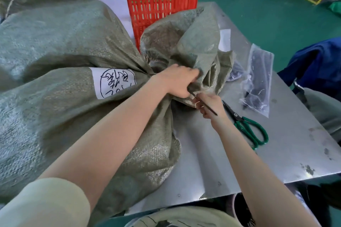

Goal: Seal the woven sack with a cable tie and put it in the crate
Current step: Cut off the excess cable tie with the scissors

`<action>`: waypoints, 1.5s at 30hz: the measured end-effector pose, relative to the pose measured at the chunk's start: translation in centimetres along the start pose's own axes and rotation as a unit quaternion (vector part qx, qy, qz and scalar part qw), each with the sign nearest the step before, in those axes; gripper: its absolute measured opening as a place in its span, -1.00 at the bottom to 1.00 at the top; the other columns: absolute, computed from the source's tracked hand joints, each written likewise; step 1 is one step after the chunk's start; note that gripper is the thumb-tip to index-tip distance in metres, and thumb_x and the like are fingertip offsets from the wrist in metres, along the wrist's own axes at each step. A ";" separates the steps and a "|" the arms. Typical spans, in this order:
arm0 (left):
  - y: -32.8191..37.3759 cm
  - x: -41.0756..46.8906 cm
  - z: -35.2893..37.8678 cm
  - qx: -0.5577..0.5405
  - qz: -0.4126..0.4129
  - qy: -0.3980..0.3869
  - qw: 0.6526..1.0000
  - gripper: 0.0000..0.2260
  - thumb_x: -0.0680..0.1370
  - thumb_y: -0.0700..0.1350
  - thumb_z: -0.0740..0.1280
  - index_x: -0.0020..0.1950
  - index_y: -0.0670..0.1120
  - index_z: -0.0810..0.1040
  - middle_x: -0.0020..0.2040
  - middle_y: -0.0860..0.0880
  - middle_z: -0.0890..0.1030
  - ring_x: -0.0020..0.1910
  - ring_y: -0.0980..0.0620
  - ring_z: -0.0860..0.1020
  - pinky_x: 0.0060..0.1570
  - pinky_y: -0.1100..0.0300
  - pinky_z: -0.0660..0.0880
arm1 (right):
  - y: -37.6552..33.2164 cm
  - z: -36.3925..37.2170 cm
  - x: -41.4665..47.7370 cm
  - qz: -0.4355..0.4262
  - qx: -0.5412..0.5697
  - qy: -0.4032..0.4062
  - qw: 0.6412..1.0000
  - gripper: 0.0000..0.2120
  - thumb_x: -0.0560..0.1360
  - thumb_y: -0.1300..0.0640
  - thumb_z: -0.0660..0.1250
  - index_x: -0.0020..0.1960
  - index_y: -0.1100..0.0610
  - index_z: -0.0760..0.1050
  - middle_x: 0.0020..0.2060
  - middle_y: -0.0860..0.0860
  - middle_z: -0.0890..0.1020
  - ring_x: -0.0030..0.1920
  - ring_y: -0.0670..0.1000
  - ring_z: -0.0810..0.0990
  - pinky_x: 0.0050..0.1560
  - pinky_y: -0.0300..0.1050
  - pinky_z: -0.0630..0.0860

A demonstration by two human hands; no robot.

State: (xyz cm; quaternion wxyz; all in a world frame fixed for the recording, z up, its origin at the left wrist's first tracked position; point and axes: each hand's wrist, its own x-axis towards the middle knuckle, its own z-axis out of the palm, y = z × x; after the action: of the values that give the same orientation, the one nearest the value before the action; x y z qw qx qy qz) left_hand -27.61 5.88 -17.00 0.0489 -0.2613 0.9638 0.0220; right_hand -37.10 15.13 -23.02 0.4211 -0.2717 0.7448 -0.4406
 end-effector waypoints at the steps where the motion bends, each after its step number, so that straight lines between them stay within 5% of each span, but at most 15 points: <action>1: 1.4 0.5 0.0 -0.006 0.025 0.016 1.000 -0.75 0.38 -0.06 0.34 -0.05 -0.04 0.31 -0.01 -0.07 0.53 0.05 -0.12 0.51 -0.05 0.11 0.31 | 0.4 -0.3 0.2 -0.001 -0.012 0.013 1.000 -0.64 0.50 0.15 0.17 -0.46 0.09 0.44 -0.51 0.03 0.44 -0.57 -0.03 0.27 -0.58 -0.32 0.15; 4: 4.9 2.2 0.7 -0.013 0.080 0.037 0.996 -0.75 0.36 -0.18 0.30 0.02 -0.08 0.41 0.00 -0.08 0.55 0.06 -0.13 0.51 -0.03 0.08 0.38 | 1.5 -1.6 0.4 -0.019 -0.055 0.070 0.996 -0.72 0.48 0.25 0.14 -0.36 0.17 0.48 -0.35 0.19 0.55 -0.39 0.11 0.41 -0.36 -0.14 0.28; 6: 6.0 3.1 1.7 -0.002 0.086 0.031 0.996 -0.75 0.40 -0.18 0.28 0.06 -0.07 0.45 0.08 -0.07 0.57 0.13 -0.11 0.49 0.03 0.09 0.37 | 2.3 -3.0 0.3 -0.045 -0.169 0.118 0.978 -0.81 0.48 0.26 0.17 -0.07 0.24 0.57 -0.08 0.31 0.60 -0.06 0.24 0.55 -0.10 -0.06 0.40; 8: 6.1 3.7 2.7 0.006 0.080 0.028 0.996 -0.79 0.44 -0.17 0.26 0.07 -0.04 0.48 0.12 -0.05 0.57 0.17 -0.08 0.47 0.09 0.11 0.35 | 3.4 -4.5 0.1 -0.013 -0.317 0.162 0.934 -0.68 0.47 0.25 0.21 0.20 0.24 0.45 0.20 0.28 0.49 0.24 0.28 0.44 0.19 0.04 0.39; 12: 5.6 4.0 3.4 -0.005 0.063 0.015 0.998 -0.79 0.44 -0.20 0.25 0.04 0.00 0.49 0.13 -0.02 0.56 0.18 -0.06 0.46 0.09 0.14 0.31 | 6.1 -7.1 -0.1 0.110 -0.416 0.164 0.887 -0.47 0.47 0.19 0.28 0.38 0.30 0.20 0.35 0.26 0.31 0.37 0.27 0.29 0.33 0.10 0.29; 16: 5.8 4.1 3.4 -0.012 0.050 0.004 0.999 -0.79 0.46 -0.19 0.25 0.05 -0.01 0.51 0.12 -0.04 0.56 0.18 -0.07 0.46 0.13 0.11 0.30 | 7.3 -7.4 -0.3 0.089 -0.431 0.120 0.890 -0.57 0.49 0.18 0.29 0.28 0.37 0.33 0.24 0.26 0.47 0.28 0.24 0.46 0.21 0.02 0.44; 21: 5.2 4.0 3.5 -0.010 0.051 -0.016 0.999 -0.78 0.45 -0.23 0.24 0.04 -0.02 0.53 0.09 -0.03 0.56 0.18 -0.06 0.44 0.13 0.10 0.30 | 7.3 -5.4 -1.1 0.094 -0.255 0.151 0.950 -0.77 0.39 0.15 0.38 -0.10 0.27 0.40 -0.16 0.17 0.51 -0.15 0.18 0.48 -0.18 -0.12 0.34; 26: 4.3 3.3 1.4 -0.118 0.035 -0.001 0.992 -0.76 0.42 -0.28 0.27 0.02 -0.05 0.59 -0.11 0.02 0.49 0.03 -0.03 0.50 -0.03 0.19 0.37 | 6.2 -4.3 -2.2 0.018 -0.026 0.253 0.967 -0.70 0.44 0.08 0.35 0.11 0.20 0.49 -0.12 0.06 0.57 -0.09 0.06 0.50 -0.13 -0.25 0.32; 30: 1.6 2.3 -2.5 -0.247 -0.018 0.100 0.964 -0.72 0.39 -0.31 0.33 0.06 -0.11 0.61 -0.12 0.05 0.55 -0.14 0.11 0.50 -0.26 0.52 0.35 | 3.8 -3.3 -2.9 -0.098 0.048 0.281 0.953 -0.75 0.40 0.18 0.39 0.08 0.12 0.51 -0.16 -0.05 0.55 -0.20 -0.04 0.50 -0.28 -0.46 0.37; 33: -1.4 1.4 -4.3 -0.298 -0.061 0.126 0.944 -0.72 0.40 -0.36 0.30 0.05 -0.15 0.62 -0.10 -0.02 0.61 -0.23 0.17 0.51 -0.14 0.52 0.41 | 2.2 -2.2 -3.0 -0.130 0.084 0.297 0.942 -0.74 0.39 0.18 0.40 0.07 0.10 0.50 -0.15 -0.08 0.56 -0.18 -0.07 0.52 -0.07 -0.30 0.45; 35: -2.9 0.9 -4.4 -0.298 -0.089 0.118 0.943 -0.70 0.41 -0.39 0.26 0.06 -0.15 0.62 -0.03 -0.09 0.63 -0.13 0.14 0.53 0.00 0.40 0.46 | 1.8 -1.8 -2.8 -0.123 0.091 0.306 0.940 -0.75 0.39 0.17 0.40 0.05 0.09 0.48 -0.17 -0.09 0.55 -0.15 -0.06 0.52 -0.05 -0.31 0.42; 38: -4.0 0.8 -2.9 -0.255 -0.100 0.048 0.960 -0.66 0.46 -0.30 0.30 0.22 -0.09 0.55 0.21 -0.10 0.58 0.06 0.13 0.47 -0.14 0.67 0.28 | 2.4 -1.9 -2.5 -0.096 0.066 0.307 0.944 -0.79 0.40 0.16 0.38 -0.02 0.05 0.40 -0.23 -0.09 0.52 -0.15 0.01 0.51 -0.05 -0.17 0.43; 40: -4.0 1.3 -1.2 -0.227 -0.098 -0.038 0.968 -0.55 0.50 -0.14 0.34 0.39 -0.01 0.39 0.39 -0.07 0.43 0.28 0.04 0.42 0.13 0.54 0.28 | 3.1 -1.9 -2.4 -0.077 0.044 0.300 0.950 -0.78 0.41 0.16 0.37 0.01 0.11 0.41 -0.17 -0.03 0.55 -0.16 0.03 0.50 -0.09 -0.13 0.42; 42: -3.9 2.5 0.6 -0.170 -0.102 -0.093 0.976 -0.43 0.50 -0.02 0.33 0.49 0.07 0.22 0.47 -0.09 0.30 0.43 -0.06 0.31 0.42 0.19 0.23 | 3.7 -1.8 -2.5 -0.065 0.032 0.294 0.953 -0.75 0.41 0.16 0.36 0.06 0.13 0.42 -0.13 -0.02 0.56 -0.16 0.04 0.50 -0.12 -0.17 0.36; 45: -3.6 3.7 2.1 -0.071 -0.141 -0.112 0.981 -0.38 0.52 0.10 0.24 0.52 0.16 0.04 0.55 -0.05 0.12 0.52 -0.10 0.15 0.46 -0.11 0.12 | 4.7 -2.0 -3.1 -0.060 -0.003 0.283 0.957 -0.76 0.40 0.16 0.36 0.03 0.08 0.40 -0.15 -0.05 0.55 -0.16 0.03 0.51 -0.14 -0.19 0.33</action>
State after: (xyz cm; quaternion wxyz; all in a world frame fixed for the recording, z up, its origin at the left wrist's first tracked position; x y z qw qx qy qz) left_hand -28.76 1.05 -19.50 0.1403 -0.3930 0.9018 0.1125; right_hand -37.45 20.51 -25.46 0.1648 -0.1814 0.8170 -0.5219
